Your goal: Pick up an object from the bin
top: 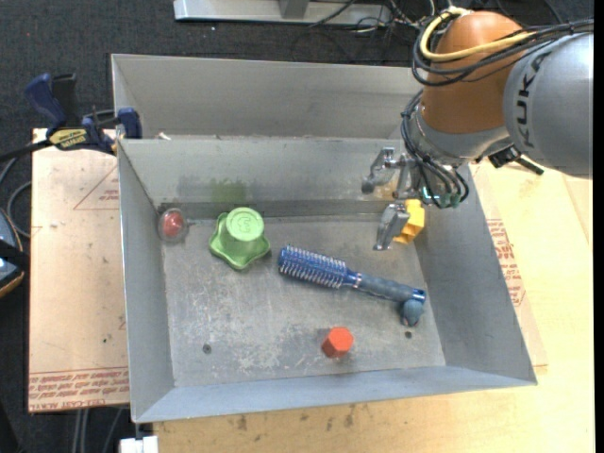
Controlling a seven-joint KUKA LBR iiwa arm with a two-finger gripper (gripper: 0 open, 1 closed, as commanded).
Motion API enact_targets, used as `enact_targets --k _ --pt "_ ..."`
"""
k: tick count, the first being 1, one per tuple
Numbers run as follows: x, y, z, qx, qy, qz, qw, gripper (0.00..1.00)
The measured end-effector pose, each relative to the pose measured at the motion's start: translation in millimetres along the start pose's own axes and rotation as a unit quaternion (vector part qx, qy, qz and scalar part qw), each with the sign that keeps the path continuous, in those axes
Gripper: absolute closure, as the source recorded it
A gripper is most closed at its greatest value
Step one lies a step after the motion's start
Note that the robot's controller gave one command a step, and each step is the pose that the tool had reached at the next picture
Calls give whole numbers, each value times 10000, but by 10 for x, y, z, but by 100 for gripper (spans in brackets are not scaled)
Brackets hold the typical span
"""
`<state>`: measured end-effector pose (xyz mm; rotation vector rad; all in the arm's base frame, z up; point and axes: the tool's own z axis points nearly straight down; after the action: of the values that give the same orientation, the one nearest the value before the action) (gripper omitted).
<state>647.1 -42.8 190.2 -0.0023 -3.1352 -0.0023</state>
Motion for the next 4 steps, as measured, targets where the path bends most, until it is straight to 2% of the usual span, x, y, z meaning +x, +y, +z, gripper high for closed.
enact_targets --k 1,2,3,4 --pt "321 610 1078 1 -79 -61 10000 0" --pt "475 765 900 2 -38 -365 9993 0" --pt "585 820 840 -1 -30 -7 10000 0" --pt "504 687 1155 -21 -40 410 9991 0"
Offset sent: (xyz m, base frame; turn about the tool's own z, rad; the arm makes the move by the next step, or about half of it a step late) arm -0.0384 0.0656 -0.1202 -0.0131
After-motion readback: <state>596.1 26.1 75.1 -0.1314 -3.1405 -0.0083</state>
